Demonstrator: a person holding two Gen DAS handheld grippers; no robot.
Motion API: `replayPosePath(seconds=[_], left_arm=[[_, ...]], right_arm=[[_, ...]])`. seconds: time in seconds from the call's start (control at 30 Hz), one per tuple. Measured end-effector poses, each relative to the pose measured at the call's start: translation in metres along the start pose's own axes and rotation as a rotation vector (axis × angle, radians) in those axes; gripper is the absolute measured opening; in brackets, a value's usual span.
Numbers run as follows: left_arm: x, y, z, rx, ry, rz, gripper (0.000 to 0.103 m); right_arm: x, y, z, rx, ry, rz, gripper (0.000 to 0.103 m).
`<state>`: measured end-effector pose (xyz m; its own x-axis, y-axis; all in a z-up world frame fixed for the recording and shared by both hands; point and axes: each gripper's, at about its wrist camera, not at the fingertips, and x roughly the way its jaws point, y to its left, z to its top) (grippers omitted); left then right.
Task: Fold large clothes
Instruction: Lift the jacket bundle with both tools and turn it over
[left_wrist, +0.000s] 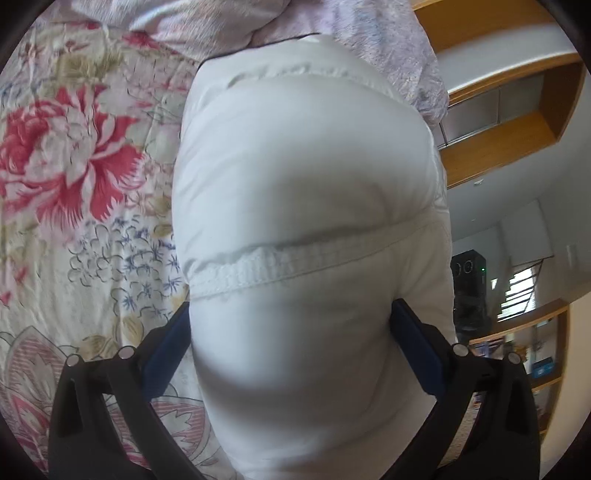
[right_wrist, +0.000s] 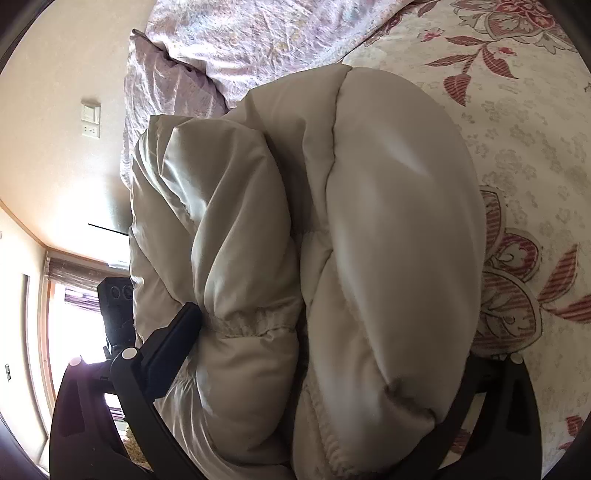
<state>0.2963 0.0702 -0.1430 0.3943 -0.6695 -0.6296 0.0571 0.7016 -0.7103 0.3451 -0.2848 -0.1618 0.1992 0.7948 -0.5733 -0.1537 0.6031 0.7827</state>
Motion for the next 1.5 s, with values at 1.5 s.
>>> replayPosePath(seconds=[1.5], left_arm=[[-0.076,0.021,0.097,0.082,-0.335,0.326,0.088]], right_arm=[[0.037,0.102,0.076,-0.241,-0.296,-0.337,0.085]])
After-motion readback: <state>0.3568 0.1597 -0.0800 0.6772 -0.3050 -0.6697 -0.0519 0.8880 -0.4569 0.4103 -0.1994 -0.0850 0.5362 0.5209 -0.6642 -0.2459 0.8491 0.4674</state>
